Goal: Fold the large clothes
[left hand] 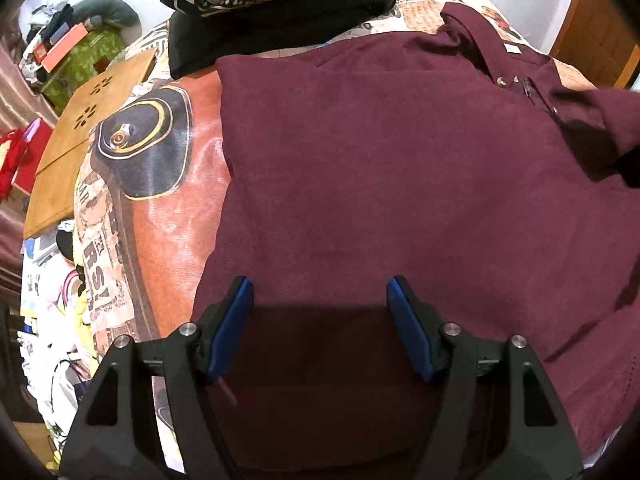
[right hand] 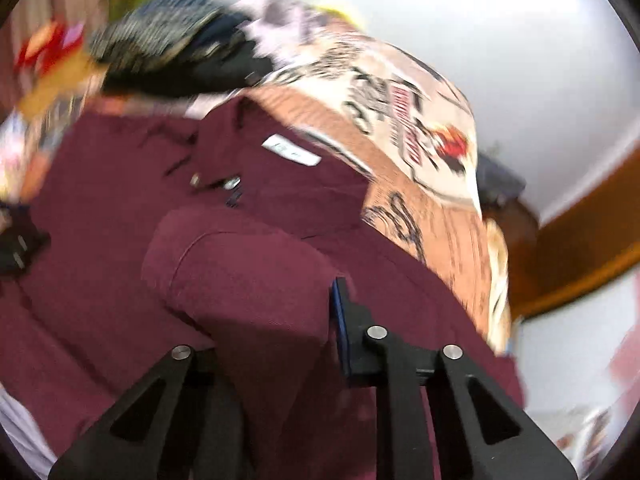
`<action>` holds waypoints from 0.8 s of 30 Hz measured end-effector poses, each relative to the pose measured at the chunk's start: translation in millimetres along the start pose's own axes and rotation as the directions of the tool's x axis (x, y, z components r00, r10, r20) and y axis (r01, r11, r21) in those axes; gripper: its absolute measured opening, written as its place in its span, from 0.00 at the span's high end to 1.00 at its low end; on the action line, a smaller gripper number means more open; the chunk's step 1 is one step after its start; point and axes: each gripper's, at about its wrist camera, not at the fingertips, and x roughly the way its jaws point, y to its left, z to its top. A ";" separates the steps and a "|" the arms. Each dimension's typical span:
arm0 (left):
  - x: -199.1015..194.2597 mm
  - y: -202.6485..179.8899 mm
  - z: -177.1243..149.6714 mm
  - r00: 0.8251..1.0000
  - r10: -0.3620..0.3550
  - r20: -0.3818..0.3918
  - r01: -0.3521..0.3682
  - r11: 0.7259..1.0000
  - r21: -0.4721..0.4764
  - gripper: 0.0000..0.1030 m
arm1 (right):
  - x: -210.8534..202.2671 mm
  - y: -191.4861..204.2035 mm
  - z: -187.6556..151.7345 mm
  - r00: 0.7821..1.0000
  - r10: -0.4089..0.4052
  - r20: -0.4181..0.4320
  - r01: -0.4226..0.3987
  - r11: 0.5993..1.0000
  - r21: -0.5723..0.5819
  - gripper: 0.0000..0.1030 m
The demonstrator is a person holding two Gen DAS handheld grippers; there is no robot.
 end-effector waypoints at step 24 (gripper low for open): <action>0.3 -3.3 -12.7 1.000 0.020 -0.016 -0.021 0.996 -0.090 0.24 | -21.2 -99.4 -140.8 0.951 0.281 0.129 -0.300 0.737 0.605 0.74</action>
